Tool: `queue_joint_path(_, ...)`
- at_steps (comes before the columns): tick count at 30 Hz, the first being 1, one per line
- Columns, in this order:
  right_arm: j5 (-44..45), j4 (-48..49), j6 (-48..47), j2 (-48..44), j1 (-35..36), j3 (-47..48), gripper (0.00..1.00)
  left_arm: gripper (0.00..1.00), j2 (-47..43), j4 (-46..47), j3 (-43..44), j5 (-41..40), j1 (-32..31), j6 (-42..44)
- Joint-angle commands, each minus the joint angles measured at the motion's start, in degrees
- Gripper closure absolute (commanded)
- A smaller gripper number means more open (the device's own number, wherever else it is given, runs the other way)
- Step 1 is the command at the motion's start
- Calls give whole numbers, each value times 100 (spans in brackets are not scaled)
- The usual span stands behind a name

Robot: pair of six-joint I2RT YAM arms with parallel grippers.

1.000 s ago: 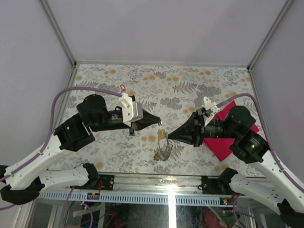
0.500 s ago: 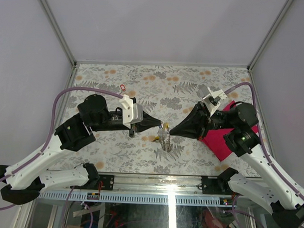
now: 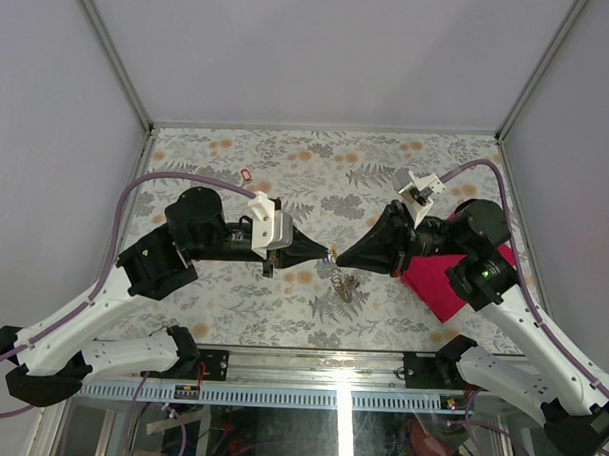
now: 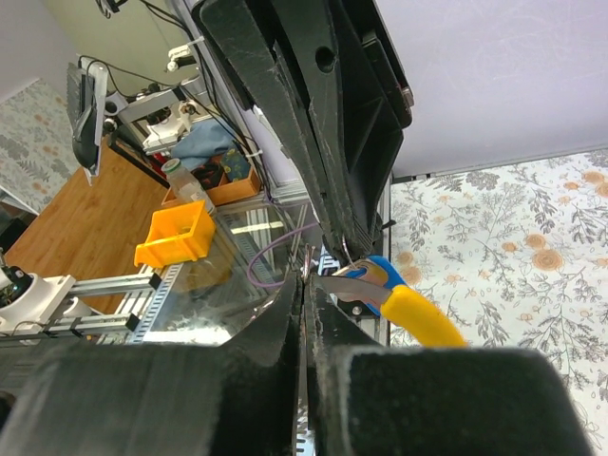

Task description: Put the keys on the keyring

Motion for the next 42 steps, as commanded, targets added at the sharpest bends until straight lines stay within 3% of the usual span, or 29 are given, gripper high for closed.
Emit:
queue_joint_path(1, 91, 77, -90, 9, -31, 300, 100, 100, 2, 331, 153, 166, -59, 69)
queue_joint_path(42, 666, 17, -217, -143, -34, 220, 100, 100, -48, 204, 162, 463, -52, 91)
